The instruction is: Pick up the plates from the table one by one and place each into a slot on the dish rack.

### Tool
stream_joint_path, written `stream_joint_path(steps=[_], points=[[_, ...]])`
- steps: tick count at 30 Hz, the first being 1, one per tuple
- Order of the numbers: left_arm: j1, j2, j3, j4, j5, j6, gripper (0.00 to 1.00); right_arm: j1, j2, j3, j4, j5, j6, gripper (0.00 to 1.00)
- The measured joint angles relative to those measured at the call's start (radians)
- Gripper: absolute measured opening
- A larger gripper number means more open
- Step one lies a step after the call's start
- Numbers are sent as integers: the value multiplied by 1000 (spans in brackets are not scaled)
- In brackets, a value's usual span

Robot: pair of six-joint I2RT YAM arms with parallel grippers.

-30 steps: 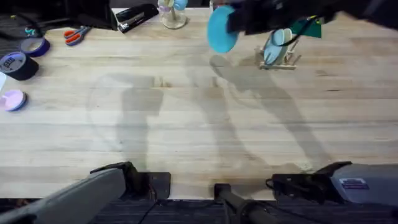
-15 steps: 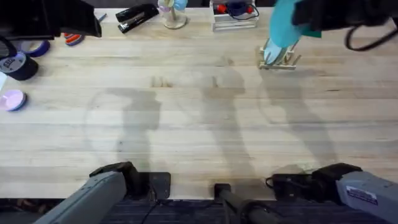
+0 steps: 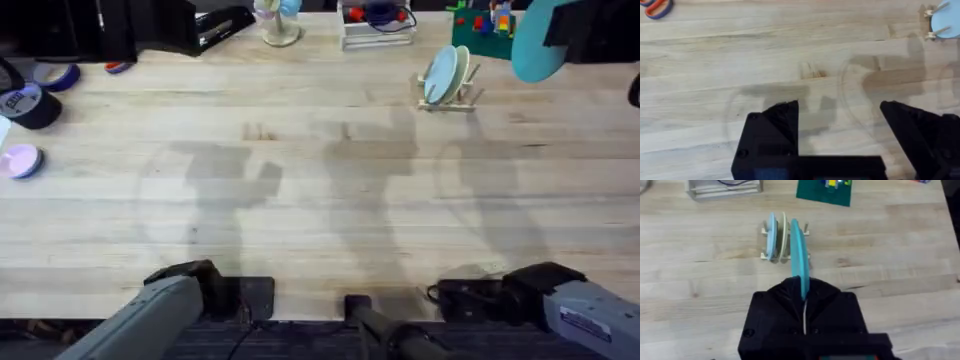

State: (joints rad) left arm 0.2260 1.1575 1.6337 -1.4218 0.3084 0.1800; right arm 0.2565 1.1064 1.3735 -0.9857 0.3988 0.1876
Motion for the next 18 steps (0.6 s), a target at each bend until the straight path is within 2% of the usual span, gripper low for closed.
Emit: stream_joint_path(steps=[18], points=[[0,0,0,1,0,0,995,0,8,0,-2,10,17,29]])
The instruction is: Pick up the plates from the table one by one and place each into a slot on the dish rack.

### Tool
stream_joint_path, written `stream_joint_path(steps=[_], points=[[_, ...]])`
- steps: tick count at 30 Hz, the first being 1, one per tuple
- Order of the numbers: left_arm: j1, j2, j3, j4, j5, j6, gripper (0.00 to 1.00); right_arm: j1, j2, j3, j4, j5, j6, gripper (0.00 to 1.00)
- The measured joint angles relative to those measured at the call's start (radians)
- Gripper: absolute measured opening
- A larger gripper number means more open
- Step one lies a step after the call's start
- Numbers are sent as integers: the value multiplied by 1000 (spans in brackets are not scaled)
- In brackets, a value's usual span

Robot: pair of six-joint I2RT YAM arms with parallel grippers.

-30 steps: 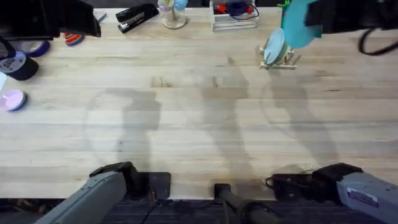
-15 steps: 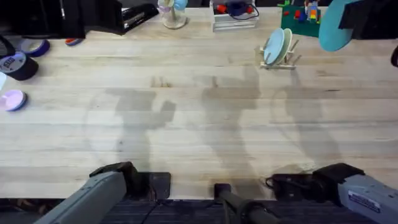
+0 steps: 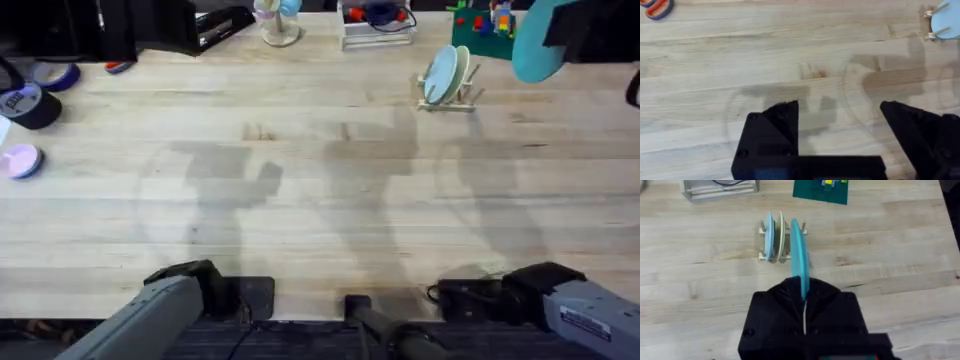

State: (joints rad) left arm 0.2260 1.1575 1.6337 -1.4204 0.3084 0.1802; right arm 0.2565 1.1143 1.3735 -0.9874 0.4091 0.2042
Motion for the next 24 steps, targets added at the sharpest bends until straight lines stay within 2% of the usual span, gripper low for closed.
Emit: stream_joint_path(steps=[10,15,24], points=[[0,0,0,0,0,0,995,-9,72,0,5,6,2,29],[0,0,0,0,0,0,994,-51,94,0,9,5,2,28],[0,0,0,0,0,0,995,-146,106,0,34,-76,-4,28]])
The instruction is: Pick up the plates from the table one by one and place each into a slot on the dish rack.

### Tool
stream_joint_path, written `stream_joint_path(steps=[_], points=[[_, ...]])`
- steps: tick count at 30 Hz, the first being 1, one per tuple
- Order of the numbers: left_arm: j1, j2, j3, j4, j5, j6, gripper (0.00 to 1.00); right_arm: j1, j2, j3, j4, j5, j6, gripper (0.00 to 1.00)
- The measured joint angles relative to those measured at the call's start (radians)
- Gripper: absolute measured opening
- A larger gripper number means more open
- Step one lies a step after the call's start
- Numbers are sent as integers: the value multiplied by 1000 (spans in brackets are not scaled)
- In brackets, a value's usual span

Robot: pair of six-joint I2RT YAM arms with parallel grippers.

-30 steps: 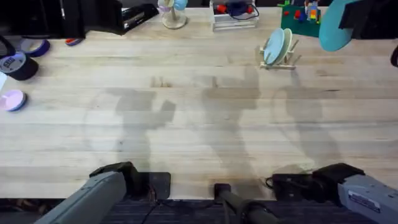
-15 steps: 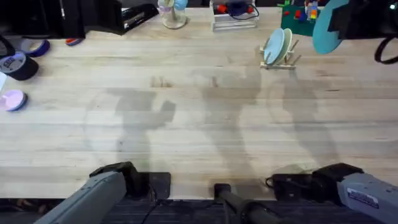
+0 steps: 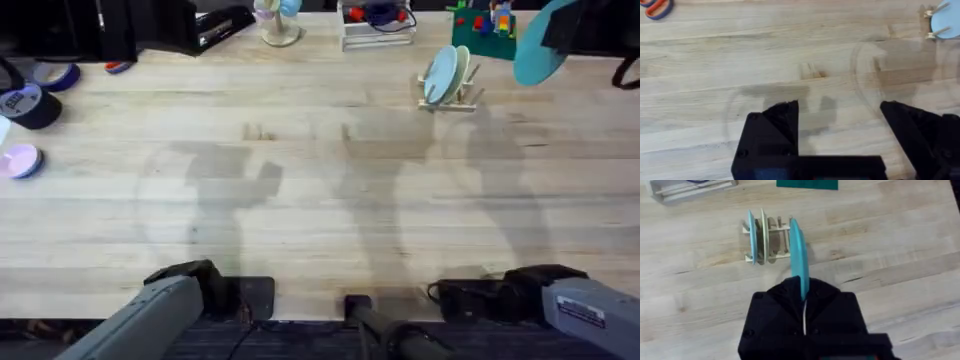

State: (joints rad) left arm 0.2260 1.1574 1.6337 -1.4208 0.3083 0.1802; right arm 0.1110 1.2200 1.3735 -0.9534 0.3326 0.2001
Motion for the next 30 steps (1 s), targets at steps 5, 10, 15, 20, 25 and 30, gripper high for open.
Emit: stream_joint_path(steps=[5,10,15,20,25,30], points=[[0,0,0,0,0,0,995,-5,26,0,5,-17,-15,28],[0,0,0,0,0,0,995,-5,32,0,7,-20,-21,28],[0,0,0,0,0,0,995,-5,32,0,8,-21,-22,28],[0,0,0,0,0,0,994,-5,32,0,8,-22,-22,28],[0,0,0,0,0,0,995,-5,32,0,17,-23,-22,28],[0,0,0,0,0,0,995,-5,32,0,35,-23,-22,28]])
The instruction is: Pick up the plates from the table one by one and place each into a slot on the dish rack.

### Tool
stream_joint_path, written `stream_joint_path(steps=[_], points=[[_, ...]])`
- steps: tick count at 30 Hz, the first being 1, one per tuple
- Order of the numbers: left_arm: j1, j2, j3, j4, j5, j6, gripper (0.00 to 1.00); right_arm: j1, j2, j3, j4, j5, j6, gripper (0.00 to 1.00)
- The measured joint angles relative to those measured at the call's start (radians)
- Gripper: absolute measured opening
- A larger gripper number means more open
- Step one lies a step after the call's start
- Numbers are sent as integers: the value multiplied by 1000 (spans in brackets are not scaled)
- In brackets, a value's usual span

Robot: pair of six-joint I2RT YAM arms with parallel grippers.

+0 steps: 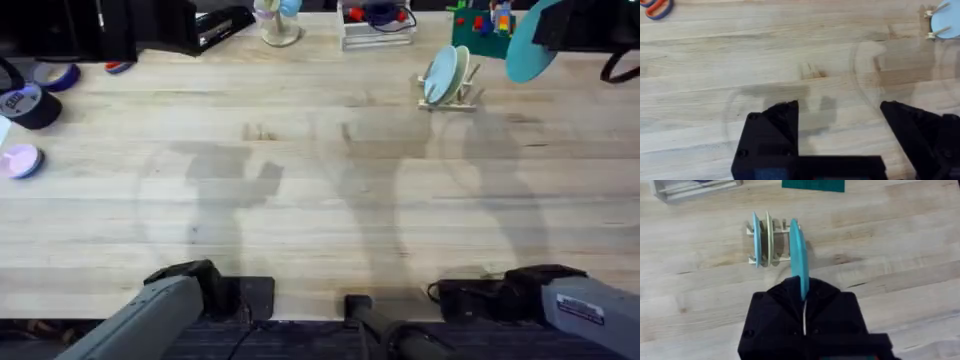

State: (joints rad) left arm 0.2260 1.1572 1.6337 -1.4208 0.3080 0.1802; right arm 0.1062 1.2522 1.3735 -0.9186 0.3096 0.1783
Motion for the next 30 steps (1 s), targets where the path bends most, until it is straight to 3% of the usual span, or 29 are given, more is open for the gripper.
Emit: stream_joint_path(steps=[8,30], points=[[0,0,0,0,0,0,995,0,10,0,21,-4,-1,28],[0,0,0,-5,-3,0,994,0,187,0,106,-23,-6,28]])
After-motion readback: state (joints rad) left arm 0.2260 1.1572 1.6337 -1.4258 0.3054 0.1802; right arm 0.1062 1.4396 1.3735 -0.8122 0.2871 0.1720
